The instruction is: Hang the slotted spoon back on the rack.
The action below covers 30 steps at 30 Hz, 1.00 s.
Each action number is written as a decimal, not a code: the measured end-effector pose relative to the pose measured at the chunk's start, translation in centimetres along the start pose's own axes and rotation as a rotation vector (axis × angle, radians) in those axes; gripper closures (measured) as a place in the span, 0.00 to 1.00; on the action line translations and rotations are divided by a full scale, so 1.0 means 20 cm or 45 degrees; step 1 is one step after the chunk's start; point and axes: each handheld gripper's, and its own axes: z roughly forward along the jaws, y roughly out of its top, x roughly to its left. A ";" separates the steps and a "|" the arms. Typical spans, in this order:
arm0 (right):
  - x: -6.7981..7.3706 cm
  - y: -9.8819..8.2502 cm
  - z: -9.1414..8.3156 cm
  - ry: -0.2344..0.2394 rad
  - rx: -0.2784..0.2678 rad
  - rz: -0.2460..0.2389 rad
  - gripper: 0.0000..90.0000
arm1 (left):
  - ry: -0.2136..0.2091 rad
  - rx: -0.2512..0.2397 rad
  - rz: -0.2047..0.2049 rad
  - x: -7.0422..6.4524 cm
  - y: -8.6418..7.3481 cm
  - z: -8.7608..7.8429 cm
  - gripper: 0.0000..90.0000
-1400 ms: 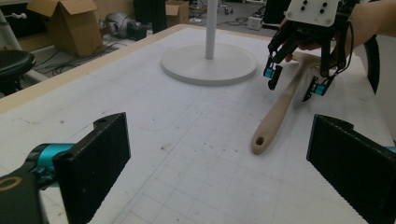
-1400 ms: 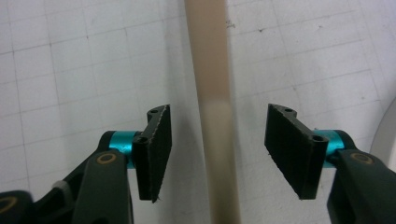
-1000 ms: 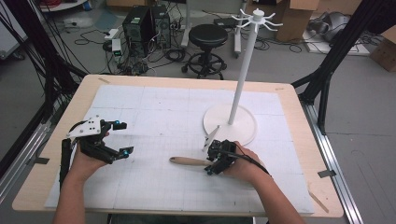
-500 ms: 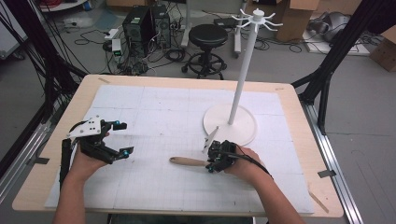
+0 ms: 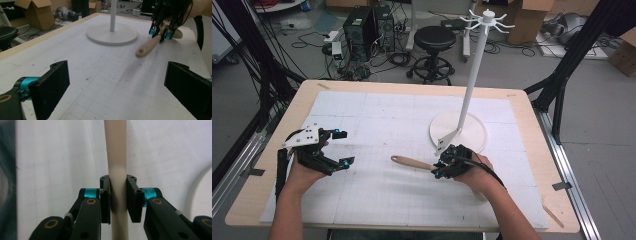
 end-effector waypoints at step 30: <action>0.04 0.17 -0.38 -0.010 -0.565 -0.114 0.85 | -0.018 -0.053 -0.002 -0.03 0.06 0.00 0.07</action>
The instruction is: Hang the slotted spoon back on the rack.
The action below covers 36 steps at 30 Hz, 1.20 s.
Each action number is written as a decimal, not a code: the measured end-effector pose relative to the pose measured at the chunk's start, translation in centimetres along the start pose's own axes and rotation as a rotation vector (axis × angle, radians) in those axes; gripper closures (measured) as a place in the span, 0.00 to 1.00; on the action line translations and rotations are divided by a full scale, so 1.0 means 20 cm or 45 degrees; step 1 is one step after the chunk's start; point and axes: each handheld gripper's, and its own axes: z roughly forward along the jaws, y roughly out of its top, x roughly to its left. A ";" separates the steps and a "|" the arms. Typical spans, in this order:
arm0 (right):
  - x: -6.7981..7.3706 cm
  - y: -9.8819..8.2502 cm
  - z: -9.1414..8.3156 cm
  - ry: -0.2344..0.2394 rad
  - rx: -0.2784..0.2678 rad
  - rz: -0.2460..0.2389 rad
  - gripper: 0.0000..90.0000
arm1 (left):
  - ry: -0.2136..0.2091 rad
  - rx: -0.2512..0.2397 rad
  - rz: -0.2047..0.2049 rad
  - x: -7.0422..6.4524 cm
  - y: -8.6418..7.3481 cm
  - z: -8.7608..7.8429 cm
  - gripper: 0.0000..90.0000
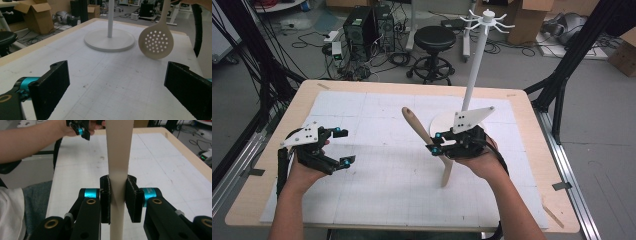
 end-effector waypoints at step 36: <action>0.02 0.22 0.09 0.107 -0.020 -0.113 0.85 | -0.233 -0.116 0.149 -0.16 0.60 0.23 0.07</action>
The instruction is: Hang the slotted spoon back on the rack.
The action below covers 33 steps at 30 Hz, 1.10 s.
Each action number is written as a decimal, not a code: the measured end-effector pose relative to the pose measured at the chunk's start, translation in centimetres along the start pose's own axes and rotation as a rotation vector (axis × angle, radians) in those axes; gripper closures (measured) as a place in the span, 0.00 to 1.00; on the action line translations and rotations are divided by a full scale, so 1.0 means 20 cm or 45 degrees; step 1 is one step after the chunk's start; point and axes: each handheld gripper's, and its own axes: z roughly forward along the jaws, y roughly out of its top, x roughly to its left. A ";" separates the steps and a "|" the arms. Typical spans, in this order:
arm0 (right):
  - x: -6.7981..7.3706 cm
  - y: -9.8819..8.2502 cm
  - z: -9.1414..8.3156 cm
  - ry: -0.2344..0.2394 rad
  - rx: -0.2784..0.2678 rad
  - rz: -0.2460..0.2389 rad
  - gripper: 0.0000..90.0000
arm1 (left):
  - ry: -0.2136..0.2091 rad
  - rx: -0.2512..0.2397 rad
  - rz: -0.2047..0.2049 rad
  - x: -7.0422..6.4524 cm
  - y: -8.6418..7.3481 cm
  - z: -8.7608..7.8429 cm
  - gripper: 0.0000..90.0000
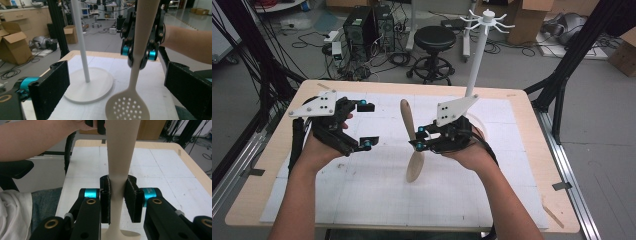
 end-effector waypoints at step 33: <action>0.00 0.06 0.08 0.037 -0.004 -0.036 0.85 | -0.208 -0.044 0.048 -0.04 0.18 0.20 0.44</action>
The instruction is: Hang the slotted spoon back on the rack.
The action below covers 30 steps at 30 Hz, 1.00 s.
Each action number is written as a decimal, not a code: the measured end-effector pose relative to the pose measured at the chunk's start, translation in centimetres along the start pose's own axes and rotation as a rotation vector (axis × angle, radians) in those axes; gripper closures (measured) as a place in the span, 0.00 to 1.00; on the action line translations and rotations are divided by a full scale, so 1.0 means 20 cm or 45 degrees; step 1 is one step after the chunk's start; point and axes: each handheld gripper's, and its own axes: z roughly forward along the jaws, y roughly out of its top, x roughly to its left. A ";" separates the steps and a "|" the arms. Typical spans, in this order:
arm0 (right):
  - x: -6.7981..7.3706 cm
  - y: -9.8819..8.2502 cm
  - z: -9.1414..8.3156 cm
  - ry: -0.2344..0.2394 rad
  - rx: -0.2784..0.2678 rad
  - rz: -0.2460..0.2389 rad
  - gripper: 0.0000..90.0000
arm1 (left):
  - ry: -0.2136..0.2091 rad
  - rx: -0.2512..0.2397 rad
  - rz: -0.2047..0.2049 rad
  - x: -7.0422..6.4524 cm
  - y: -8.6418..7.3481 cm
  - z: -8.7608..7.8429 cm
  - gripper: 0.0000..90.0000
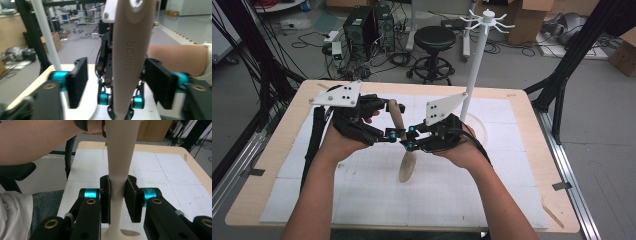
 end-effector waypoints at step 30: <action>0.00 -0.02 -0.02 -0.007 -0.006 0.044 0.64 | 0.038 0.123 0.079 -0.01 0.00 0.03 0.76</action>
